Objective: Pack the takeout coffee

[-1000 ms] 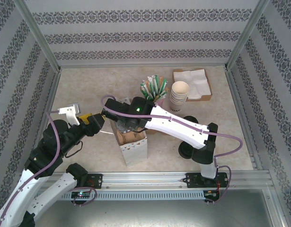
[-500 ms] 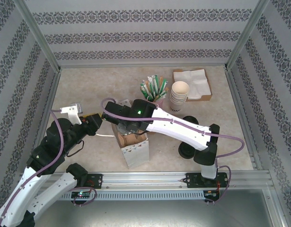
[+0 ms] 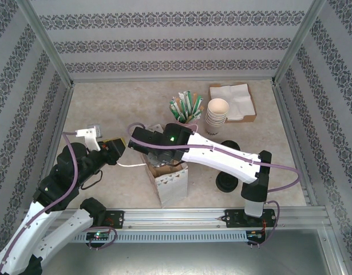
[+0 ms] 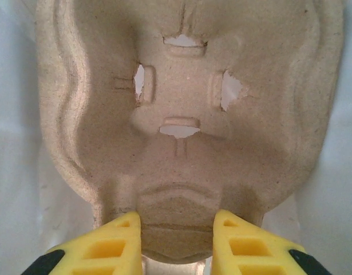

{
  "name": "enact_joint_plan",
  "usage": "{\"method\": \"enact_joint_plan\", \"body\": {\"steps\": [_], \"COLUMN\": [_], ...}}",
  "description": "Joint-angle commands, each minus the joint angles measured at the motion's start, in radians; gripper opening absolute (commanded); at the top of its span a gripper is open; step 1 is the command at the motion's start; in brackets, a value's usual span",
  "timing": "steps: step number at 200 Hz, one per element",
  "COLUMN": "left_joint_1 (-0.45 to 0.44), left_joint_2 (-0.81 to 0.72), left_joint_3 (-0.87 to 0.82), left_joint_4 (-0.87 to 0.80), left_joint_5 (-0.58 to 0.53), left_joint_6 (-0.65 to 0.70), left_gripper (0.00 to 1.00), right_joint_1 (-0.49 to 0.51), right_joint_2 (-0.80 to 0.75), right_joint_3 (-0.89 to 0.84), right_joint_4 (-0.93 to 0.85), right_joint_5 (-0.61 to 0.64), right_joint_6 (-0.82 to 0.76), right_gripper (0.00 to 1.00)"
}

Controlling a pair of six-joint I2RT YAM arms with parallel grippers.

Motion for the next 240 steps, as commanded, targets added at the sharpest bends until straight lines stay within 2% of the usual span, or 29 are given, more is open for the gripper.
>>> {"method": "enact_joint_plan", "body": {"steps": [1,16,30,44,58,72,86,115,150,193,240], "left_joint_1": [-0.013,-0.013,-0.012,-0.012,-0.011,-0.012,-0.011,-0.012,-0.012,-0.013,-0.013], "left_joint_2": [-0.005,-0.007,-0.012,-0.015,-0.016,-0.017,-0.021,-0.033,-0.034,-0.03,-0.03], "left_joint_3": [-0.016,-0.014,-0.015,-0.022,-0.021,-0.018,-0.017,-0.021,-0.029,-0.048,-0.047], "left_joint_4": [0.074,0.095,0.109,0.123,0.12,0.117,0.115,0.122,0.145,0.168,0.166], "left_joint_5": [0.074,0.105,0.114,0.113,0.105,0.1,0.098,0.099,0.129,0.183,0.193], "left_joint_6": [0.02,0.024,0.027,0.026,0.03,0.031,0.026,0.019,0.013,0.003,-0.002], "left_gripper": [0.34,0.41,0.43,0.53,0.56,0.63,0.65,0.65,0.53,0.45,0.44], "right_joint_1": [0.0,-0.002,-0.005,-0.006,-0.008,-0.013,-0.023,-0.035,-0.047,-0.055,-0.066], "right_joint_2": [0.003,-0.011,-0.018,-0.028,-0.043,-0.048,-0.043,-0.03,-0.017,0.019,0.051], "right_joint_3": [-0.036,-0.067,-0.076,-0.086,-0.115,-0.15,-0.17,-0.206,-0.231,-0.235,-0.247], "right_joint_4": [0.005,0.042,0.05,0.06,0.089,0.114,0.124,0.161,0.2,0.229,0.235], "right_joint_5": [-0.029,-0.033,-0.035,-0.037,-0.036,-0.049,-0.069,-0.106,-0.132,-0.154,-0.161], "right_joint_6": [-0.01,-0.024,-0.027,-0.026,-0.033,-0.042,-0.045,-0.051,-0.053,-0.072,-0.09], "right_gripper": [0.27,0.27,0.27,0.27,0.27,0.27,0.27,0.27,0.27,0.27,0.27]}}
